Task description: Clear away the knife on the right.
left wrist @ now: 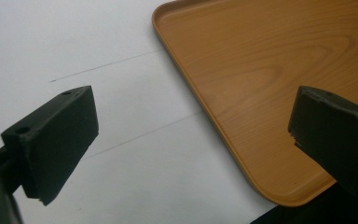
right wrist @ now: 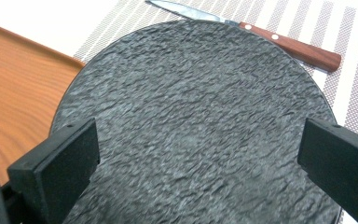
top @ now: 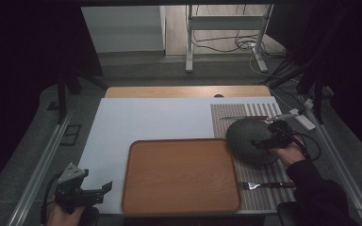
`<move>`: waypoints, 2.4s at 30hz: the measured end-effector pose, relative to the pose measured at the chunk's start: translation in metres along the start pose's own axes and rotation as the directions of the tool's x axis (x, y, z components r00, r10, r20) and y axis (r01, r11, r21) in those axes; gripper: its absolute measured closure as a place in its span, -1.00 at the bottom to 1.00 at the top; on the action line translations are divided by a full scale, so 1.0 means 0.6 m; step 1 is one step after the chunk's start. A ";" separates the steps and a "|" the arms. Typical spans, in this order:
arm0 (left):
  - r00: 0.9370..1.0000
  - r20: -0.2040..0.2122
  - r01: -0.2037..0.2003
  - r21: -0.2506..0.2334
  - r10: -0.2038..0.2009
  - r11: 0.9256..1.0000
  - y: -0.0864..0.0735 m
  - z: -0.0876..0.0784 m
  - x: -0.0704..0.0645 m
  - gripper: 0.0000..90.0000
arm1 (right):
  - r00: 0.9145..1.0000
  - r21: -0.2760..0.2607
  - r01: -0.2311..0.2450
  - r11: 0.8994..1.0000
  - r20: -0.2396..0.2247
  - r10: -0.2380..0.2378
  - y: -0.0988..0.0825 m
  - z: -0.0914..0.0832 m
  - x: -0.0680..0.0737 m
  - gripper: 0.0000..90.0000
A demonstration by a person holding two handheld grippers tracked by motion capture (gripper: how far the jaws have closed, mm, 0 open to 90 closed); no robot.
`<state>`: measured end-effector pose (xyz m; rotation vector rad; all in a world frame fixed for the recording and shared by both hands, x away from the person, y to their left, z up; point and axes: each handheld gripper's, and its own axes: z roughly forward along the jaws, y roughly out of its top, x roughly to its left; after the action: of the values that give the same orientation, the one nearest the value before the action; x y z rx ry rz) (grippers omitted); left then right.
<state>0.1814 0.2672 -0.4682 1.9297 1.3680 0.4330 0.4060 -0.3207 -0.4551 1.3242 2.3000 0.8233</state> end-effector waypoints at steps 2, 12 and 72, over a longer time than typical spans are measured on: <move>1.000 0.000 0.001 0.001 -0.001 1.000 0.000 0.000 0.000 -0.96 | 1.000 0.009 0.001 1.000 0.007 -0.001 0.005 0.006 -0.004 -1.00; 1.000 0.001 0.004 0.002 -0.004 1.000 0.000 0.001 0.001 -0.96 | 0.999 0.039 -0.023 0.999 0.024 0.023 0.028 0.037 -0.023 -1.00; 1.000 0.005 0.003 0.003 -0.003 1.000 0.000 0.000 0.002 -0.95 | 0.990 0.101 -0.060 0.993 0.136 0.046 0.118 0.171 -0.163 0.99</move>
<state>0.1819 0.2680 -0.4686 1.9298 1.3685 0.4247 0.5592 -0.3469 -0.4862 1.4454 2.2387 0.6177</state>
